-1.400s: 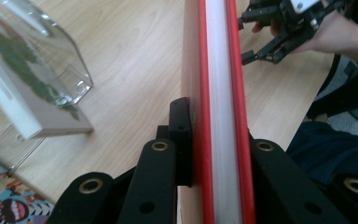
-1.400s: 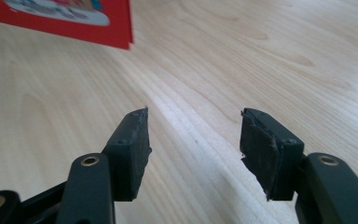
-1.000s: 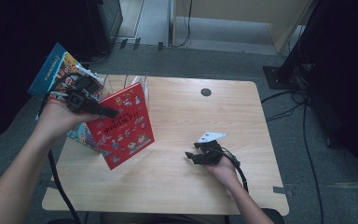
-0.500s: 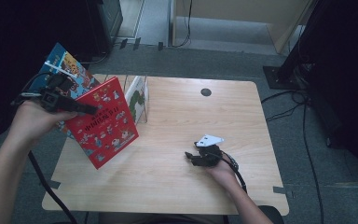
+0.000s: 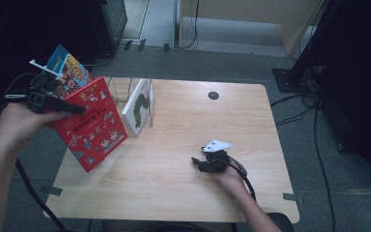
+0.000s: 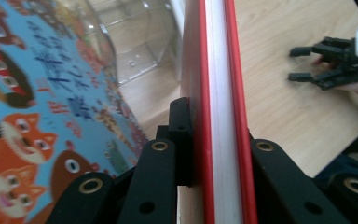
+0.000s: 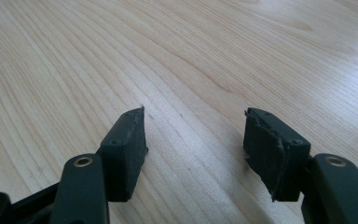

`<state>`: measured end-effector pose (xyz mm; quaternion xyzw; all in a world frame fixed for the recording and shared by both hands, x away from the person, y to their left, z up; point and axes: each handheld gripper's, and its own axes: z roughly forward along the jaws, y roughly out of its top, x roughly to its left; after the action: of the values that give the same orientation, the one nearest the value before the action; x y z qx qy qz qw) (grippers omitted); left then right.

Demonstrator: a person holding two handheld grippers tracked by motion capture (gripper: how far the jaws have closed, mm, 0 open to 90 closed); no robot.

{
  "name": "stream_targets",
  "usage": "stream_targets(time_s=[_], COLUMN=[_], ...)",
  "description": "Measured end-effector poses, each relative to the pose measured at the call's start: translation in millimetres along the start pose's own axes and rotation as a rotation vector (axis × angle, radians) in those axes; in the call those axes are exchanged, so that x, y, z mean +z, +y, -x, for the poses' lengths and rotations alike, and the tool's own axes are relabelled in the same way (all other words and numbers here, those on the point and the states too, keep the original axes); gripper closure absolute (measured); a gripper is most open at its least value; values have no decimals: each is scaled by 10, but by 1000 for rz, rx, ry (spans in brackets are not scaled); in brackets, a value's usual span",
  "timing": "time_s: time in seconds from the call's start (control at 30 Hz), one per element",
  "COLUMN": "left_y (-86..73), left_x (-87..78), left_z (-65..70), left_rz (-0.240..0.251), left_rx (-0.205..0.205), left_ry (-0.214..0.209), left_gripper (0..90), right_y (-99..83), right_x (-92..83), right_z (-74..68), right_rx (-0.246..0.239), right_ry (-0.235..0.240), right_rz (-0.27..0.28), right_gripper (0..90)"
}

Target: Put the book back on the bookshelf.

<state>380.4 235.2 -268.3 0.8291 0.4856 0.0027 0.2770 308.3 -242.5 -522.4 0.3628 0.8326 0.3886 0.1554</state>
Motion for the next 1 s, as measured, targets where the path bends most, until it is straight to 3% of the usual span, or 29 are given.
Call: stream_targets(time_s=[0.2,0.7,1.0], left_y=[85,344,507], left_x=[69,309,496], left_z=[-67,-187,-198], left_rz=[14,42,46], left_rx=[-40,-84,-74], left_ry=[27,77,87], left_gripper=[803,803,803], right_y=[0,3,2], right_x=[0,3,3], right_z=[1,1,-1], right_rx=[-1,4,3], right_ry=[-1,-7,-7], right_rz=[0,-3,-2], right_gripper=[388,370,371])
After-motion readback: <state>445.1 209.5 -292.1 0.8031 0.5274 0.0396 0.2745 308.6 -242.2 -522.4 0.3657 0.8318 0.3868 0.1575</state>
